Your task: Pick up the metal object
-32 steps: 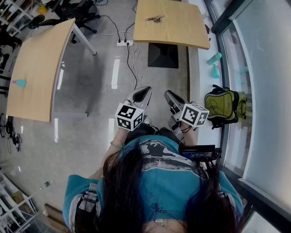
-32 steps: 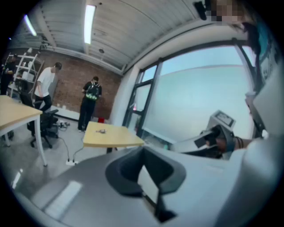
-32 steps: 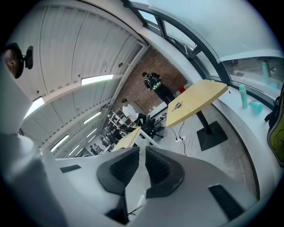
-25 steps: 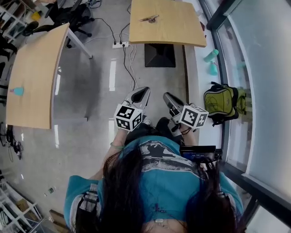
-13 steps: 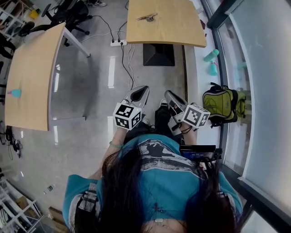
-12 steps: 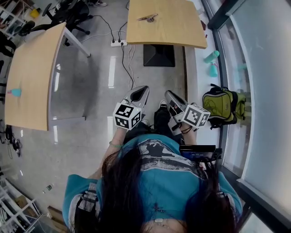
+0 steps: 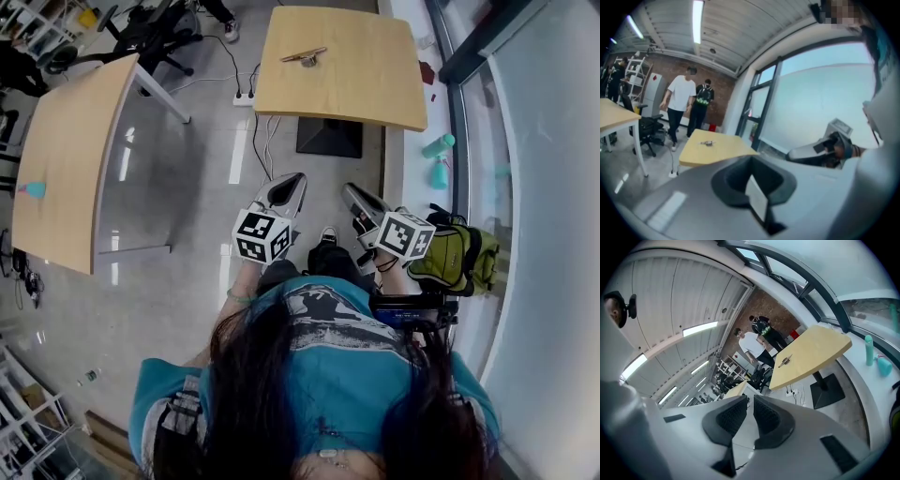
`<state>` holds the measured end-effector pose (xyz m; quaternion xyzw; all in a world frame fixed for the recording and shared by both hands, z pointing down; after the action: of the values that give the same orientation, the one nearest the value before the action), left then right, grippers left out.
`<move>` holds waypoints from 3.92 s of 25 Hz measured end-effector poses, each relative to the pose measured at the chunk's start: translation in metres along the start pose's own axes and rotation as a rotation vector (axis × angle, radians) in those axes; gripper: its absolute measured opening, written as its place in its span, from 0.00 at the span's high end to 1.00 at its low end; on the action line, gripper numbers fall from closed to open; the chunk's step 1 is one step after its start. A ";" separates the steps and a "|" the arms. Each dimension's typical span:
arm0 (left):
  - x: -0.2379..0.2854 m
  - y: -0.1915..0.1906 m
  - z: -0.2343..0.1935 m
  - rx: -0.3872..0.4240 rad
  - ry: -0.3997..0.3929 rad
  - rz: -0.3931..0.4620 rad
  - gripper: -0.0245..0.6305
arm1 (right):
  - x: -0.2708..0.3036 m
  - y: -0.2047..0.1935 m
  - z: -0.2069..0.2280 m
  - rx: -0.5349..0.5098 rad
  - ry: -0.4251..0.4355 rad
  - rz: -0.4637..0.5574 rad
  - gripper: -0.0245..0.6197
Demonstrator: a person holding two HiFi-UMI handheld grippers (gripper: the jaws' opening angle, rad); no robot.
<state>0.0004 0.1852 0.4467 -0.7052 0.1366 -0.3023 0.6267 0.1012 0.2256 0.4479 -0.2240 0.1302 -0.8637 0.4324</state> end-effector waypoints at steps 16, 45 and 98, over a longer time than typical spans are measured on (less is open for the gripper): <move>0.069 0.005 0.001 -0.002 0.111 -0.061 0.96 | 0.025 0.069 0.044 0.005 0.043 -0.134 0.88; 0.225 0.032 -0.239 -0.020 0.031 -0.073 0.96 | 0.267 0.224 0.087 0.048 -0.070 -0.115 0.88; 0.200 -0.008 -0.395 -0.127 0.231 -0.165 0.96 | 0.489 0.270 0.213 0.732 -0.228 -0.128 0.81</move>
<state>-0.0810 -0.2442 0.5185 -0.7127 0.1683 -0.4225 0.5340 0.1364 -0.3346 0.6539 -0.1571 -0.2497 -0.8478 0.4407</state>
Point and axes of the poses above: the fingertips, and each gripper's own axes: x forward along the fingers, z to its right, y out of its top, the point moved 1 cm from there along -x, backward along the fingers, and after that the axes turned 14 degrees about x, right-handed, at the moved point
